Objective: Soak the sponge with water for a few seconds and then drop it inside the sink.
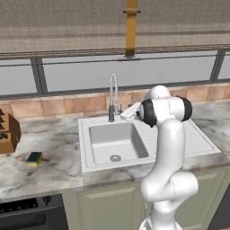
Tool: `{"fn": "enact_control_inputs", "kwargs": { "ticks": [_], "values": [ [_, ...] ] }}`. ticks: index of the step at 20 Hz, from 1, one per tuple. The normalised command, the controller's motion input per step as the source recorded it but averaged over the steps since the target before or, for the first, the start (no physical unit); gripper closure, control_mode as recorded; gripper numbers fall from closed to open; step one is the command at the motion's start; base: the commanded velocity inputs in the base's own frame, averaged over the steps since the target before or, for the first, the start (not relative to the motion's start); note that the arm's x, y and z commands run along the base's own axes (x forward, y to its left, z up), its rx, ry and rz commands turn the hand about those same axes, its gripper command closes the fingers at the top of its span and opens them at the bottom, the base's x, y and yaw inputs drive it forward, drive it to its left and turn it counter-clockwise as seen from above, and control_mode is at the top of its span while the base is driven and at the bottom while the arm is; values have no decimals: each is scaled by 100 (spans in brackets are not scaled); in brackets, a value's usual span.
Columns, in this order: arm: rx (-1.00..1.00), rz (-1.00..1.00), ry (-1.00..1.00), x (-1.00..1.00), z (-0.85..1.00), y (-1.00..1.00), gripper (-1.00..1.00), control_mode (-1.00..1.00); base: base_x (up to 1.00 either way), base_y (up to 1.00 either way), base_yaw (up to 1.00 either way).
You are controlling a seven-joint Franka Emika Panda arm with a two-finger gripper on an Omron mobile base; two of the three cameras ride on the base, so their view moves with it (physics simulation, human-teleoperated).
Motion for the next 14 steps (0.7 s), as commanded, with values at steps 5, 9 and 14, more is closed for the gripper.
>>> {"fn": "enact_control_inputs", "kwargs": {
  "ticks": [5,9,14],
  "values": [
    [0,-12,0,4,-2,0,-100,-100,0,0,0],
    [0,-3,0,23,0,0,-100,-100,0,0,0],
    [0,0,0,27,0,0,-100,-100,0,0,0]
  ]
}}
